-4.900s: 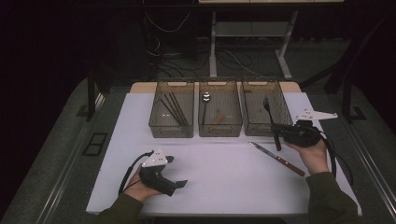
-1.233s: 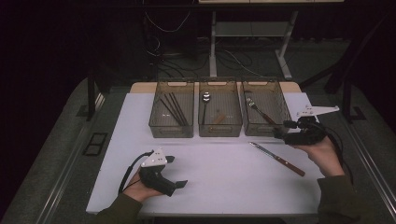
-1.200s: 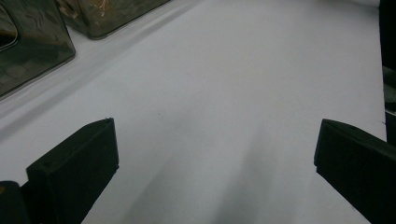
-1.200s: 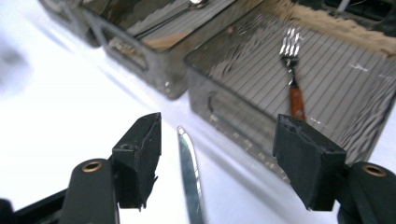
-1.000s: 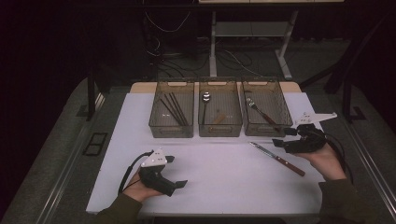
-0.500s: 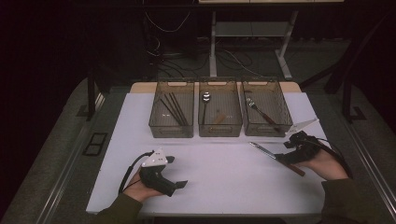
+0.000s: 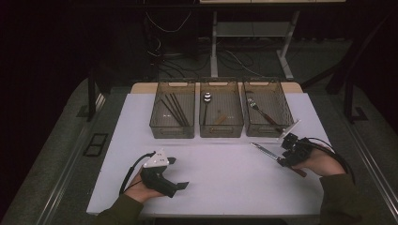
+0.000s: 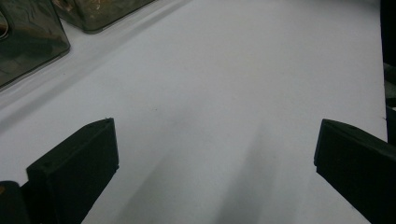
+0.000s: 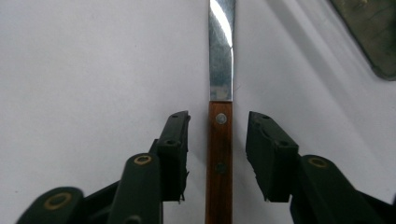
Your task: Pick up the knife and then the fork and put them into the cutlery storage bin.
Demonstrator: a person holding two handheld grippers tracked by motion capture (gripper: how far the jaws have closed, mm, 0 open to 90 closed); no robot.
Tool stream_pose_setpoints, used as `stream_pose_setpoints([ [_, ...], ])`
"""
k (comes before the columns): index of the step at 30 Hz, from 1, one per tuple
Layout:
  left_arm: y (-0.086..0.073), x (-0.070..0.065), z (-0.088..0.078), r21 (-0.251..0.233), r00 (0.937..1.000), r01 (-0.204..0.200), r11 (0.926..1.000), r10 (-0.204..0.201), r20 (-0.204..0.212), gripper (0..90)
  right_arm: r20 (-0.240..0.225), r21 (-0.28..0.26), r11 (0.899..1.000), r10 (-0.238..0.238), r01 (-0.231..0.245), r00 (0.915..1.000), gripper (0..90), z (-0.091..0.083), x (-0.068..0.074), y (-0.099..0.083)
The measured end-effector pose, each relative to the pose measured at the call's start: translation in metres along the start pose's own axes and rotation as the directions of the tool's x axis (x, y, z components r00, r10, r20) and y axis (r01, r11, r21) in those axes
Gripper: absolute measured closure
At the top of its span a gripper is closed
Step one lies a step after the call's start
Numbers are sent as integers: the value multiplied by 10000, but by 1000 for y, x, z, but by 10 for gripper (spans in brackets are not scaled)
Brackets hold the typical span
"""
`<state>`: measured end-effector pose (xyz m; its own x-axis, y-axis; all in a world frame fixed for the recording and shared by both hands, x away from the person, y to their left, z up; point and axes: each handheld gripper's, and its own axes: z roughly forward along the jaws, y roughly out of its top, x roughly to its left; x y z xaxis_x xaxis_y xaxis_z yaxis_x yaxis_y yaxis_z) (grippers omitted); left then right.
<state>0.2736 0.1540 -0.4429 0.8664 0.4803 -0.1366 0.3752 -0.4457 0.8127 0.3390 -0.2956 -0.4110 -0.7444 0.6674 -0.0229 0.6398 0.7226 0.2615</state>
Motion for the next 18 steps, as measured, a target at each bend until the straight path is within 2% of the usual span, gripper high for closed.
stream_pose_setpoints([
  [7,0,0,0,39,10000,-6,10000,6,25,0,-144,627,9980,-115,124,9998,678,10,-4,5],
  [12,0,0,1,61,10000,-6,10000,5,39,0,-144,848,9956,-382,393,9992,713,12,-5,9],
  [18,0,-1,1,69,10000,-33,10000,32,43,0,-126,1185,9918,-462,473,9989,768,14,-4,15],
])
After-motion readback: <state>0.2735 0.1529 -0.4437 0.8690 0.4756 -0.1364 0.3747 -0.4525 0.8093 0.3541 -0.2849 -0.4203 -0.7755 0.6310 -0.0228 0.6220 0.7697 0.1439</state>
